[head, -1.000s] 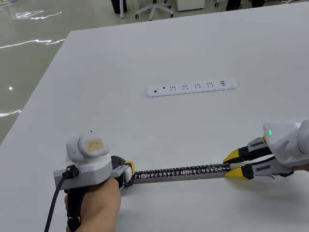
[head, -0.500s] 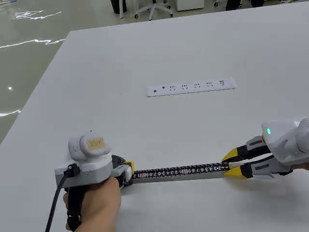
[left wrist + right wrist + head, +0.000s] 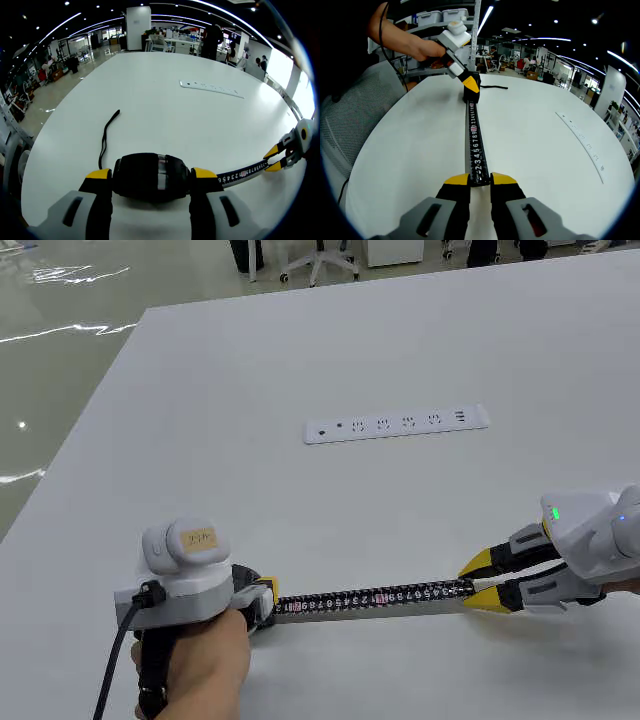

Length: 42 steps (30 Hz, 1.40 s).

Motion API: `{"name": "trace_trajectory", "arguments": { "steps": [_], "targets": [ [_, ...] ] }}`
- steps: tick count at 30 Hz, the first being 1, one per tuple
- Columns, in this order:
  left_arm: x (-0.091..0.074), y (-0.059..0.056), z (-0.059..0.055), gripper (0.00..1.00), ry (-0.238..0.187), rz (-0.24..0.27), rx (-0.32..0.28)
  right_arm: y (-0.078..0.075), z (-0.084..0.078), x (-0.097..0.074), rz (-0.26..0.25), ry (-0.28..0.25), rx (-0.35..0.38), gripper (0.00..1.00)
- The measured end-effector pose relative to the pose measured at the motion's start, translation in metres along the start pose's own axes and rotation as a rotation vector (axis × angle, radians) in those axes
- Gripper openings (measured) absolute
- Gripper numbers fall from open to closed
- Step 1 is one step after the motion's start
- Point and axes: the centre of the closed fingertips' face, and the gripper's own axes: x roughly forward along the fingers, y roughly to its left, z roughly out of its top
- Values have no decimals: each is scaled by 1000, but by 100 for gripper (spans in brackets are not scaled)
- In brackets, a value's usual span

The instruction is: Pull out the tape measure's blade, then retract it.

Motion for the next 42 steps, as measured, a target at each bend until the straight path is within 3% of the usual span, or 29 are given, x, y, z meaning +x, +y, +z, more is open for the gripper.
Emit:
{"name": "trace_trajectory", "arguments": {
  "steps": [42],
  "targets": [
    [0, 1, -1, 58, 7, 10, 18, 1, 8, 8, 16, 4, 6, 15]
  ]
}}
